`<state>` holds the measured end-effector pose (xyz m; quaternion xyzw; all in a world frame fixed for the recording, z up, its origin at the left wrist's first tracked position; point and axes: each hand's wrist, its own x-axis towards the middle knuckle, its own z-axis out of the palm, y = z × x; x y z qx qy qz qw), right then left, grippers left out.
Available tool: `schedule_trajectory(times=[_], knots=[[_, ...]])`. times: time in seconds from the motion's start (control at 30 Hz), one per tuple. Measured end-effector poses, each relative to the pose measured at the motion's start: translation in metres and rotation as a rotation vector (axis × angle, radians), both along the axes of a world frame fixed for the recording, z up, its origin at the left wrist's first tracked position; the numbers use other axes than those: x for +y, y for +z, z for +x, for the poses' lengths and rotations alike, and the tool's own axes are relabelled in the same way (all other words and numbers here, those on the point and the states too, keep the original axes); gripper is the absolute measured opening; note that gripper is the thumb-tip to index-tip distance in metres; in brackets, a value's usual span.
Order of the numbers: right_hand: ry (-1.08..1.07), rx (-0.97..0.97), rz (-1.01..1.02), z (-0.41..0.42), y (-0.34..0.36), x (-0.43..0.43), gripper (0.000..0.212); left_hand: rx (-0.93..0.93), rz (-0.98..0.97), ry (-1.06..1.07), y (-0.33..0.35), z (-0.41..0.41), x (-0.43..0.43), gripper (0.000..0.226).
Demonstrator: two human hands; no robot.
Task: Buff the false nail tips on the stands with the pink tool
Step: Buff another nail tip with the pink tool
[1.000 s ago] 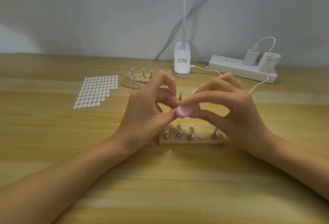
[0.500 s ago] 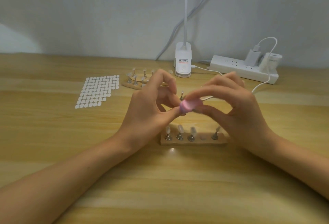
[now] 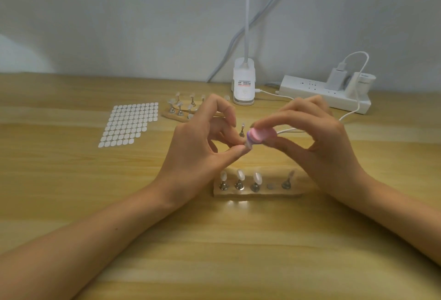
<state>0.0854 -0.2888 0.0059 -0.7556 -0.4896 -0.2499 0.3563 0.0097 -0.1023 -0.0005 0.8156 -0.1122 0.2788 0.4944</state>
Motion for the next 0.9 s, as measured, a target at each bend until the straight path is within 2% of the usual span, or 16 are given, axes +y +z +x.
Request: schedule_trajectory(times=[0.13, 0.57, 0.9], knots=[[0.045, -0.08, -0.032, 0.0, -0.001, -0.0005, 0.016, -0.017, 0.021, 0.017, -0.0008, -0.0007, -0.0005, 0.039], [-0.009, -0.08, -0.035, -0.0013, -0.0001, -0.0023, 0.018, -0.07, 0.115, 0.021, -0.0041, 0.001, -0.0011, 0.041], [-0.025, -0.053, -0.005, -0.0036, 0.0017, -0.0004, 0.018, -0.045, 0.07, 0.017, -0.0031, 0.0004, -0.0001, 0.042]])
